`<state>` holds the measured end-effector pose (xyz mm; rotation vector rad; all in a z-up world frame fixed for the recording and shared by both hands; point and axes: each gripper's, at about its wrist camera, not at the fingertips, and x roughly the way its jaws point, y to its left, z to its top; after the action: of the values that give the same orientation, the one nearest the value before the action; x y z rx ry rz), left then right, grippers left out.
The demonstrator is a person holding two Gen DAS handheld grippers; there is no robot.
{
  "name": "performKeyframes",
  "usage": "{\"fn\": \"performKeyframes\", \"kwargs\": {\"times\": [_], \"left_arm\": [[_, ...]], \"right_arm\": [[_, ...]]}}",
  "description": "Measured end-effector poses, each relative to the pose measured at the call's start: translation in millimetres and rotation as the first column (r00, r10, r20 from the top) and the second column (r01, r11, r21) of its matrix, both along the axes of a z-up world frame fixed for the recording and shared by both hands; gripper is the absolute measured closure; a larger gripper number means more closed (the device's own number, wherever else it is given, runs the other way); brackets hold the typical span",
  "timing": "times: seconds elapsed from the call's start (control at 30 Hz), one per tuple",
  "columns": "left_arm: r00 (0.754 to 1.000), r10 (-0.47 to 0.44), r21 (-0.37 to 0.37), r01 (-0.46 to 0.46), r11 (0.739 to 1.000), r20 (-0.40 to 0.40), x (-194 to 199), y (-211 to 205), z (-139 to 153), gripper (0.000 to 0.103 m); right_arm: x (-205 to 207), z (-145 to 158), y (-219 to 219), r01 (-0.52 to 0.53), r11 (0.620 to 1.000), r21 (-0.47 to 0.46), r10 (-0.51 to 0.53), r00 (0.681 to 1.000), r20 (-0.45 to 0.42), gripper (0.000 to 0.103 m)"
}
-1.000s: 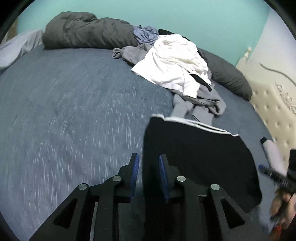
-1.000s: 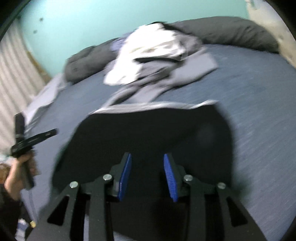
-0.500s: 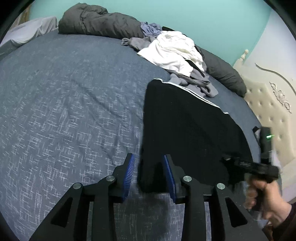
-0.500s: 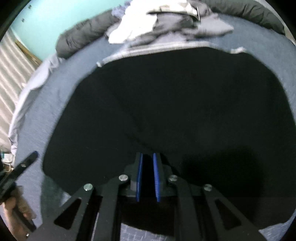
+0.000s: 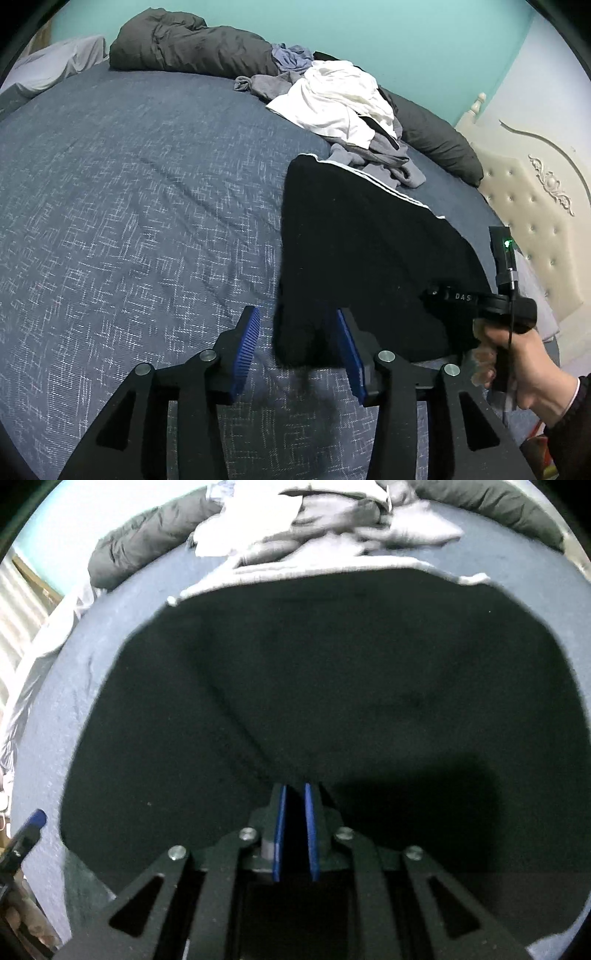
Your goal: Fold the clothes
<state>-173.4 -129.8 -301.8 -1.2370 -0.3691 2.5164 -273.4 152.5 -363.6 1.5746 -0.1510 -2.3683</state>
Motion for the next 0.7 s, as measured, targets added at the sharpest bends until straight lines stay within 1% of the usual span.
{"fn": "performKeyframes", "kwargs": {"times": [0.17, 0.2, 0.27, 0.4, 0.5, 0.57, 0.63, 0.7], "left_arm": [[1.000, -0.004, 0.011, 0.004, 1.000, 0.008, 0.2, -0.9, -1.3, 0.056], [1.000, -0.003, 0.018, 0.003, 1.000, 0.013, 0.1, -1.1, -1.9, 0.056], [1.000, -0.002, 0.031, 0.002, 1.000, 0.022, 1.1, -1.6, -2.8, 0.055], [1.000, 0.000, 0.026, -0.001, 1.000, 0.018, 4.8, -1.5, -1.4, 0.048], [1.000, 0.004, 0.031, -0.005, 1.000, 0.023, 6.7, -2.7, -2.4, 0.048], [1.000, 0.004, 0.032, -0.005, 0.999, 0.026, 7.1, -3.0, -3.1, 0.048], [1.000, 0.004, 0.033, -0.005, 0.999, 0.030, 7.2, -2.6, -3.6, 0.048], [0.999, 0.003, 0.032, -0.005, 0.999, 0.032, 7.3, -1.8, -4.0, 0.048]], "right_arm": [[30.6, 25.8, -1.3, -0.031, 0.999, -0.014, 0.031, 0.998, -0.049, 0.094], [37.6, 27.2, -1.8, -0.038, 0.999, -0.019, 0.037, 0.998, -0.049, 0.094], [51.3, 23.3, -4.7, -0.052, 0.998, -0.019, 0.051, 0.998, -0.041, 0.094], [65.1, 11.3, -14.0, -0.081, 0.996, 0.023, 0.082, 0.995, -0.054, 0.094], [73.4, 21.2, -12.8, -0.053, 0.999, -0.006, 0.052, 0.996, -0.077, 0.094], [77.3, 22.8, -16.8, -0.064, 0.998, -0.011, 0.063, 0.994, -0.091, 0.094], [79.3, 12.3, -22.7, -0.081, 0.997, 0.010, 0.082, 0.994, -0.078, 0.094], [74.9, 0.0, -18.0, -0.070, 0.997, -0.009, 0.069, 0.995, -0.067, 0.094]]}}
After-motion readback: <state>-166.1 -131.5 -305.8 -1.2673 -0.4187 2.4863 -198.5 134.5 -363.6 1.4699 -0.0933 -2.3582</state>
